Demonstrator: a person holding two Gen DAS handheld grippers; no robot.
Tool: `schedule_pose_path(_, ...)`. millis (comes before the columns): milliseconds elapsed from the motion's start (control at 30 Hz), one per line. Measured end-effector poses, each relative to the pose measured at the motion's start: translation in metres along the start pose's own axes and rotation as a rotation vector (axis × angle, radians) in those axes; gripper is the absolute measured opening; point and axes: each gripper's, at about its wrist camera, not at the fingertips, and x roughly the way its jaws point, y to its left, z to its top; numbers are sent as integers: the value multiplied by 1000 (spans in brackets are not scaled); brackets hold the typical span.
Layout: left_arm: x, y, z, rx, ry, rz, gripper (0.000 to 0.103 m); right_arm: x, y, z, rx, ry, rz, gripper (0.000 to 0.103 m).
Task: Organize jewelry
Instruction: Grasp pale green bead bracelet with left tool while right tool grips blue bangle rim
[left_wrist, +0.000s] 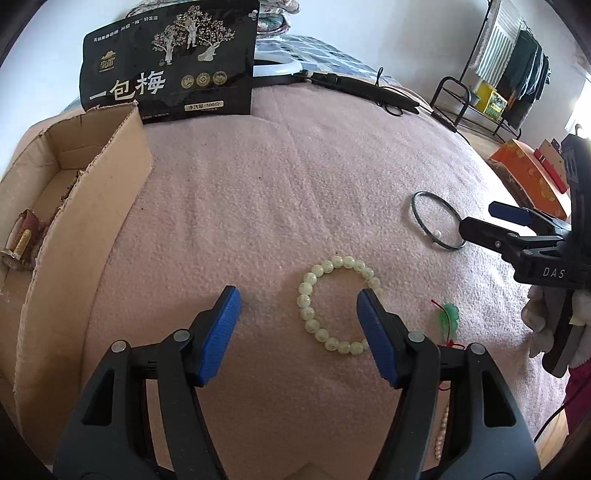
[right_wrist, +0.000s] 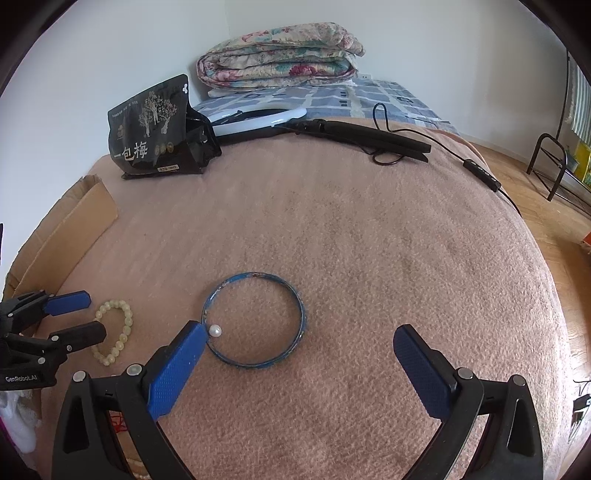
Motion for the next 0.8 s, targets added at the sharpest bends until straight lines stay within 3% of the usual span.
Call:
schedule_pose_path(67,3,1,0,5,6,11,58,3,4,0,-8,3,15,103)
schedule_pose_path(300,9,-2,0,30,3,35,47,16,21,3,-71,29,30,103)
schedule_pose_path(567,10,-4,1,33,-10,50,11,33,31,3,-128,74,-8,103)
schedule_pose_path(667,10,-6,1,39,-12,51,8,32,32,3,-131,76,-1,95)
schedule_pose_path(800,9,-6,1,37,-15,45,7,29,29,4,-120,69,14,75)
